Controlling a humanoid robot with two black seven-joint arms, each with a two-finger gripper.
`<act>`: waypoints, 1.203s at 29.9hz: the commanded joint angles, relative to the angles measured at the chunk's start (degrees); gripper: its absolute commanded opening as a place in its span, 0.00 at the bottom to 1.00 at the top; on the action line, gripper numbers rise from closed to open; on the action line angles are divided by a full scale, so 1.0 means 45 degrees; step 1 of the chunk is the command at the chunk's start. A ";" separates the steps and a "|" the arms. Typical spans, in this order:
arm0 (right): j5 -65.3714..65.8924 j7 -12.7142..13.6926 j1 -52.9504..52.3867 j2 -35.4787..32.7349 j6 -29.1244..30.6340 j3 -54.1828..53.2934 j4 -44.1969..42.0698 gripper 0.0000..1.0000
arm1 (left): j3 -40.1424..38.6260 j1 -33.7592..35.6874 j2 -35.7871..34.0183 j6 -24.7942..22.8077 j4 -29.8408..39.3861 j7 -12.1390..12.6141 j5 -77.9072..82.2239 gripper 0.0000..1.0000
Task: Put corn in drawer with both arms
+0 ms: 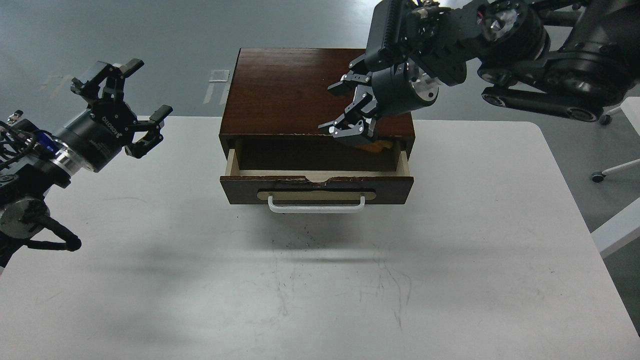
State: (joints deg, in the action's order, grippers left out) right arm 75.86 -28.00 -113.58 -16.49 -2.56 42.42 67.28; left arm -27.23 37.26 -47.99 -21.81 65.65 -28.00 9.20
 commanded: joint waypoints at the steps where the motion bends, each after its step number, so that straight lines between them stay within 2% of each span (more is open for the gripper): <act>1: -0.2107 0.0000 0.0044 -0.0669 0.0042 -0.0383 -0.0048 0.97 | -0.0004 0.0000 0.0000 0.0003 0.0000 0.0000 0.0006 0.99; 7: -0.7067 0.0000 0.2033 -0.2192 0.0062 -0.2138 -0.0204 0.99 | -0.0004 -0.0019 0.0098 0.0003 -0.0019 0.0000 -0.0013 0.99; 11: -0.9393 0.0000 0.5093 -0.3636 -0.0055 -0.5314 -0.0320 1.00 | -0.0004 -0.0019 0.0176 0.0023 -0.0019 0.0000 0.0006 0.99; 13: -0.9669 0.0000 0.6133 -0.3892 -0.0056 -0.6530 -0.0399 1.00 | -0.0004 -0.0019 0.0196 0.0023 -0.0019 0.0000 0.0006 0.99; 17: -1.0216 0.0000 0.9995 -0.3991 -0.0075 -1.0450 -0.0866 1.00 | -0.0004 -0.0058 0.0312 0.0023 -0.0019 0.0000 0.0006 0.99; 23: -1.2126 0.0000 1.3340 -0.3815 -0.0075 -1.3641 -0.1083 1.00 | -0.0004 -0.0195 0.0488 0.0023 -0.0038 0.0000 0.0006 0.99; 29: -1.4608 0.0000 1.4671 -0.3815 -0.0055 -1.4445 -0.1122 1.00 | -0.0023 -0.0312 0.0917 0.0042 -0.0214 0.0000 0.0006 0.99; 36: -1.4631 0.0000 1.5493 -0.3717 -0.0056 -1.4426 -0.1063 1.00 | -0.0024 -0.0390 0.1094 0.0043 -0.0214 0.0000 0.0026 0.99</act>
State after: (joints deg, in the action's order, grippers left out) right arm 10.06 -28.00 -44.92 -33.45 -2.84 -22.53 62.37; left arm -27.27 35.56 -43.21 -21.54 64.69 -28.00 9.32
